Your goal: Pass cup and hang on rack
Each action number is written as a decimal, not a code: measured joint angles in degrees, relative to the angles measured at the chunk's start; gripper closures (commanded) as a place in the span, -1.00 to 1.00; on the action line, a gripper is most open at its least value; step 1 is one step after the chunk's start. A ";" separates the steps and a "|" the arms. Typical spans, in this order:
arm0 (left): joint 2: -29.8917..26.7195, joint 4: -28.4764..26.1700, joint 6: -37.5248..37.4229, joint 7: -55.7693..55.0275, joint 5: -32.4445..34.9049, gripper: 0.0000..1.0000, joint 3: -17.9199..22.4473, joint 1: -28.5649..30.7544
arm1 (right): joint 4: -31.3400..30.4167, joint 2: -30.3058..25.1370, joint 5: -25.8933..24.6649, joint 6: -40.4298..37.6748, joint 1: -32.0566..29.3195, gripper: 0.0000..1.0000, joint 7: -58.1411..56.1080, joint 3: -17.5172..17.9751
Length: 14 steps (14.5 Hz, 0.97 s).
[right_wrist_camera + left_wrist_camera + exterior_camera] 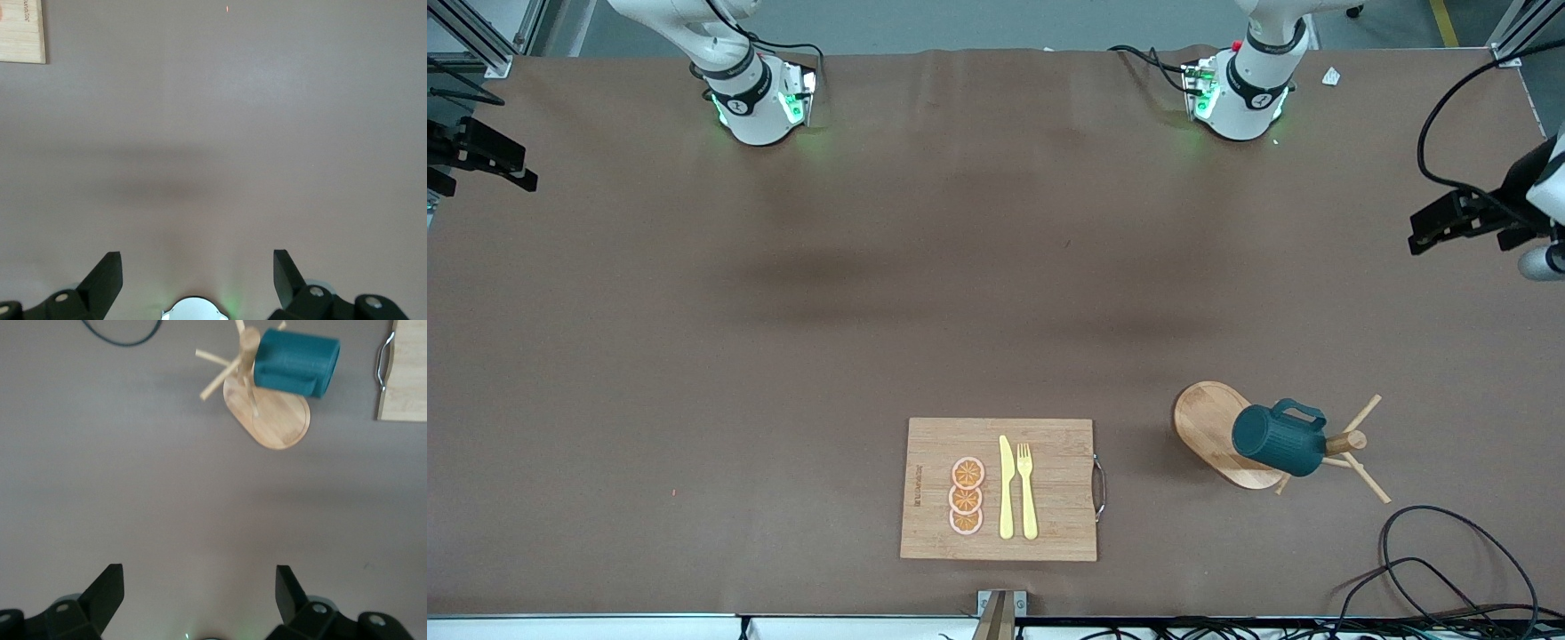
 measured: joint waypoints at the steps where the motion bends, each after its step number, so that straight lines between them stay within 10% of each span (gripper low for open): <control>1: -1.35 -1.87 -0.04 0.00 -1.28 -1.00 1.73 -1.07 | 0.00 0.00 0.00 0.00 0.00 -1.00 0.00 0.00; 14: -11.59 -16.11 5.80 0.04 -2.96 -1.00 6.43 -5.33 | 0.00 0.00 0.00 -0.03 0.00 -1.00 0.00 0.00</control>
